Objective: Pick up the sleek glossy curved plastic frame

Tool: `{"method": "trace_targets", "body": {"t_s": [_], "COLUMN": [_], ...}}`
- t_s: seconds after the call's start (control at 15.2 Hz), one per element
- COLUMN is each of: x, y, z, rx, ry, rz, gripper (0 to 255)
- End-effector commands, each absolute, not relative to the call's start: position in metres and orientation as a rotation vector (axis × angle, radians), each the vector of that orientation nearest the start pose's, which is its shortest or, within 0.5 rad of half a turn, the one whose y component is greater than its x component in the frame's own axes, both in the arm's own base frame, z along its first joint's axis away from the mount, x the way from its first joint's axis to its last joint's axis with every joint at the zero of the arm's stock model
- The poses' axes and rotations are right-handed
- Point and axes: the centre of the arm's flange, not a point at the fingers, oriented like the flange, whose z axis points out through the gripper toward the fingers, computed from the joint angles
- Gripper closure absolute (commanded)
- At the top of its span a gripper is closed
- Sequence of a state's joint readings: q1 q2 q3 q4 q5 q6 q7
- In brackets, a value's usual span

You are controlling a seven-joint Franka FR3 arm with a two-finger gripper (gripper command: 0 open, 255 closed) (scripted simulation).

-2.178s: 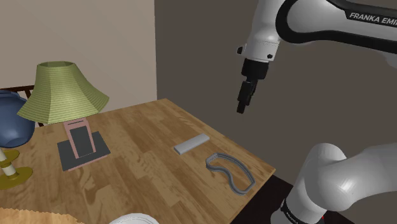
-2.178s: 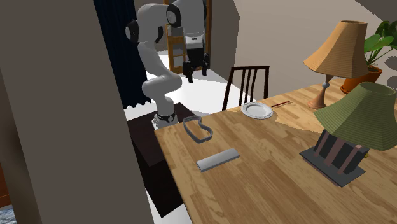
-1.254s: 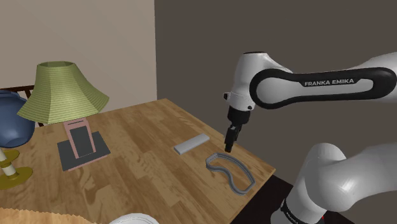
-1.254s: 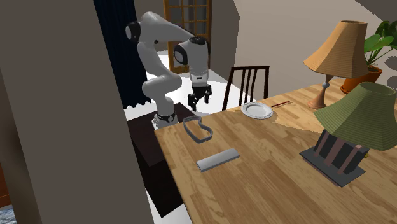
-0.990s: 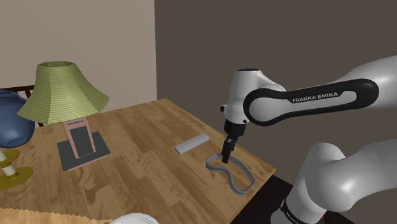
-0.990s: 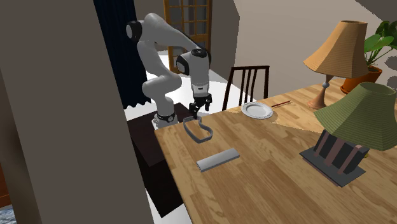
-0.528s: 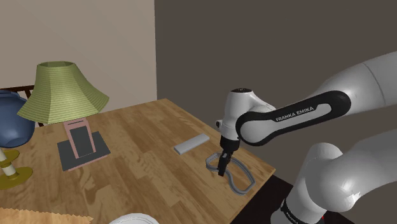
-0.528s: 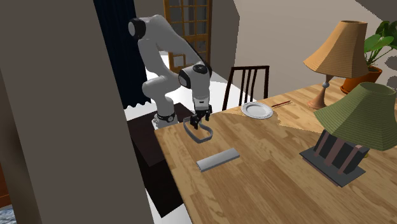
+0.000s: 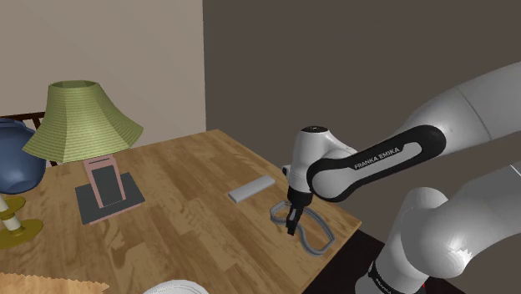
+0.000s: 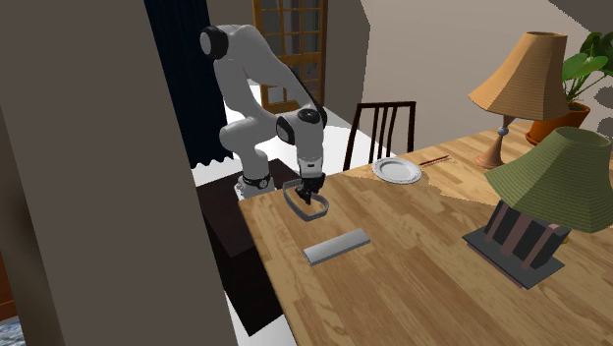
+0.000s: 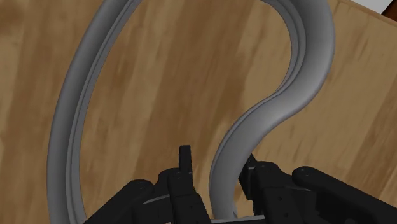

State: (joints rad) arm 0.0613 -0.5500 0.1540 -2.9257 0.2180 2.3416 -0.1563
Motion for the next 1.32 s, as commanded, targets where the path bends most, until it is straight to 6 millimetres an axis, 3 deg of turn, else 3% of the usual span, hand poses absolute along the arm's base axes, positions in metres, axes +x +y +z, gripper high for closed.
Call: {"method": "trace_targets", "body": {"t_s": [0.0, 0.46, 1.25], "x": [0.309, 0.310, 0.310], "y": [0.062, 0.063, 0.063], "z": [0.314, 0.313, 0.377], "rx": [-3.054, -3.054, -3.054], "ry": [-0.296, -0.296, -0.296], "rz": [0.052, 0.052, 0.052], "gripper": [255, 255, 255]}}
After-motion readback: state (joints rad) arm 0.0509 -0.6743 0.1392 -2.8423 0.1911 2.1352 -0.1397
